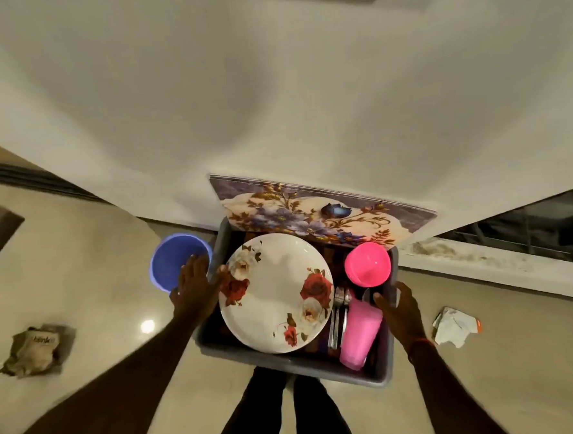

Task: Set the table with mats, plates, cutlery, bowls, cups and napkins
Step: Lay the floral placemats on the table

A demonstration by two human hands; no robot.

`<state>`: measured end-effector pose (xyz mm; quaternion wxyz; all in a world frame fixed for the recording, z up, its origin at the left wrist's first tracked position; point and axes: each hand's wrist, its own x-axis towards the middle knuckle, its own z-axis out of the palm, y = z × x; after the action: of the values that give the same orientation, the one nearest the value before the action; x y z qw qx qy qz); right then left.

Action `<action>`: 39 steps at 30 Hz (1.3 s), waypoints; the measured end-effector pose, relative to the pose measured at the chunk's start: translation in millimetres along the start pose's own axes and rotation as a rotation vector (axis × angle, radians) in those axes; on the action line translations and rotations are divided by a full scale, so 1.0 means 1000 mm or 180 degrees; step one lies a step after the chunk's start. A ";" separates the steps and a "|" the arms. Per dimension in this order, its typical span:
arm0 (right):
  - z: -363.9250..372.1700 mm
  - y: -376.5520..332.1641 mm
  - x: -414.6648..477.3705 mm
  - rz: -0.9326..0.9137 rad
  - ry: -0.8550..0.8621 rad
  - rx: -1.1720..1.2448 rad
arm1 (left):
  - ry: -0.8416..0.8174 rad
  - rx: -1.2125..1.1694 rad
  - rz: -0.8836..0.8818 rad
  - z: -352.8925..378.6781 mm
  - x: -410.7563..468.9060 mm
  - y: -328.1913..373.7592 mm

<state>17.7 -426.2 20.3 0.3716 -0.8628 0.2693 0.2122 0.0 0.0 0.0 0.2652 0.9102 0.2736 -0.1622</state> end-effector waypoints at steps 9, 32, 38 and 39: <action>0.029 0.029 0.034 0.0383 -0.0138 0.0469 | -0.0277 -0.1086 -0.0241 0.027 0.033 -0.011; 0.023 0.035 0.051 -0.0268 0.0292 -0.1127 | -0.0265 -0.1416 -0.1011 0.013 0.002 -0.008; 0.016 0.016 0.025 -0.0462 0.0138 -0.1120 | -0.0149 -0.1629 -0.1173 -0.027 -0.048 -0.020; 0.015 0.010 0.022 -0.0507 0.0100 -0.1111 | -0.0114 -0.1655 -0.1228 -0.036 -0.059 -0.021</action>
<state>25.7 -427.9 -7.1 0.2276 -0.9359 0.1650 0.2122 -54.1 11.3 46.1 0.4580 0.7404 0.4686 -0.1501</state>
